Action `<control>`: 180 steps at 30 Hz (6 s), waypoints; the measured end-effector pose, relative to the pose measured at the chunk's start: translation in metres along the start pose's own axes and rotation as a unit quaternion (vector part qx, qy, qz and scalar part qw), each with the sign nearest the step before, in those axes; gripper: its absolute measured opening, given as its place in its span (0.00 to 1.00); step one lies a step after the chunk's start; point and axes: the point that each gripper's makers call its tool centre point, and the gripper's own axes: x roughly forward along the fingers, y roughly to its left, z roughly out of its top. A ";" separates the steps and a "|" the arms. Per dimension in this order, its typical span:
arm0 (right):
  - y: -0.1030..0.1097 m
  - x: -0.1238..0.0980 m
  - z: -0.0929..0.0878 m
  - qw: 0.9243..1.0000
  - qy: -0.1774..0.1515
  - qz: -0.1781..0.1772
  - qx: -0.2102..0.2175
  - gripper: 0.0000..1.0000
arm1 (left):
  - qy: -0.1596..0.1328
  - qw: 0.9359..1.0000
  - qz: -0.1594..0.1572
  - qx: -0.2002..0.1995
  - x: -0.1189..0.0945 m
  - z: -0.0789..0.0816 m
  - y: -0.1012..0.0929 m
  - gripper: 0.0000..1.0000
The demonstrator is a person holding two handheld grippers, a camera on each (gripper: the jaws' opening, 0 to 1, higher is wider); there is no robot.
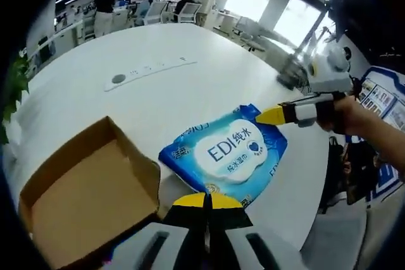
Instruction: Operate the shoe box by opening the lid, removing the specified soft item, and placing it in the target area until the item is outside and the box remains undamaged.
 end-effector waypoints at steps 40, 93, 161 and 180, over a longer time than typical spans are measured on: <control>-0.017 0.016 -0.011 0.999 -0.012 -0.005 0.032 0.00 | 0.073 0.991 0.052 0.099 0.023 -0.014 0.006 0.00; 0.011 -0.031 -0.008 0.989 -0.045 -0.034 -0.133 0.14 | -0.026 0.997 0.034 0.064 -0.039 -0.014 -0.005 0.24; 0.204 0.023 -0.034 0.899 0.033 0.115 -0.422 0.32 | 0.038 0.976 -0.049 0.207 -0.074 -0.099 0.038 0.19; 0.226 0.076 -0.060 0.876 0.073 0.132 -0.459 0.21 | 0.061 0.975 -0.056 0.207 -0.072 -0.111 0.049 0.00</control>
